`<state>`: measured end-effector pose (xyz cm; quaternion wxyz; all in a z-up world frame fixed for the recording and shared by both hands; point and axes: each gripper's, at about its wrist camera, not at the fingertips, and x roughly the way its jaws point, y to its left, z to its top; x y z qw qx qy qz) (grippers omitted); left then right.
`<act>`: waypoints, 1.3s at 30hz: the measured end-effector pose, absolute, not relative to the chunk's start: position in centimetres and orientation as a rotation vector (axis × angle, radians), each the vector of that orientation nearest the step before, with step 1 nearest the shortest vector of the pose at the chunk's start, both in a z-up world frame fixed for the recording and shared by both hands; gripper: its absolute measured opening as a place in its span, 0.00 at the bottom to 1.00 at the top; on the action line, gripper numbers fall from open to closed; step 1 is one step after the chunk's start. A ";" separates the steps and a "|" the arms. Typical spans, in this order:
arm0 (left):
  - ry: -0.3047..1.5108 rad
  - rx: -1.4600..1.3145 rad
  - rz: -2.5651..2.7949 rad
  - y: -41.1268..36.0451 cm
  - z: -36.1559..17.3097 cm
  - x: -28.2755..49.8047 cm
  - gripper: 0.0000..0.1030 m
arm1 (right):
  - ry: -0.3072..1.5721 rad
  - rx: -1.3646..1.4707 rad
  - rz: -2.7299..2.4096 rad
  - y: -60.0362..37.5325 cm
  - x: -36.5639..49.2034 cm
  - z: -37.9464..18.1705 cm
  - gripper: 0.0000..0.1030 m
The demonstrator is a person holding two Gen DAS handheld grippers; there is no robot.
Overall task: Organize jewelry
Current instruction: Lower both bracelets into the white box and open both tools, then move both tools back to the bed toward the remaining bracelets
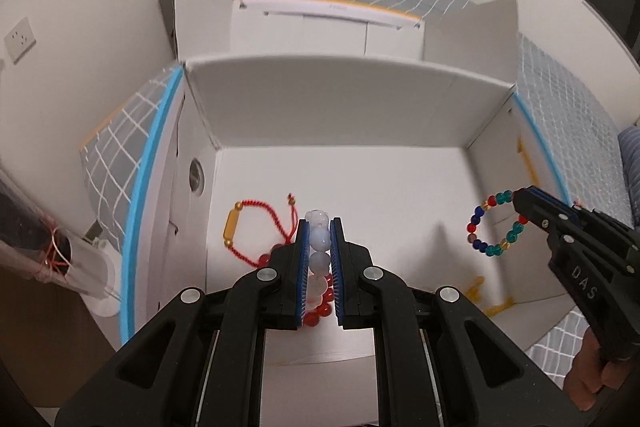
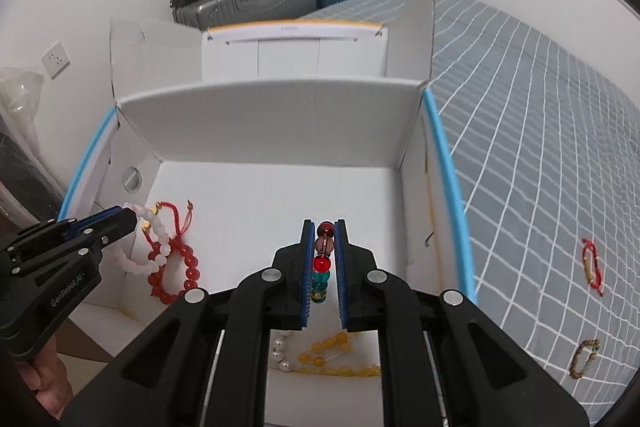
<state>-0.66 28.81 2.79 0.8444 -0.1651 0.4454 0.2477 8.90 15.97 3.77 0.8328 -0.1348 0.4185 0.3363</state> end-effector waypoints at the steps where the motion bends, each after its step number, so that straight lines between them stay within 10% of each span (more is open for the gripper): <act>1: 0.946 -0.352 0.524 28.9 2.5 -0.7 0.09 | 0.893 -0.290 0.711 16.1 8.9 3.5 0.09; 20: 0.994 -0.362 0.540 29.9 0.8 -0.6 0.12 | 0.971 -0.327 0.712 17.1 9.4 0.9 0.11; 23: 0.983 -0.364 0.547 29.8 1.2 -0.8 0.30 | 0.962 -0.317 0.719 17.0 9.3 1.3 0.35; 39: 0.836 -0.279 0.579 27.5 6.4 -0.4 0.94 | 0.798 -0.238 0.680 12.5 9.3 6.5 0.88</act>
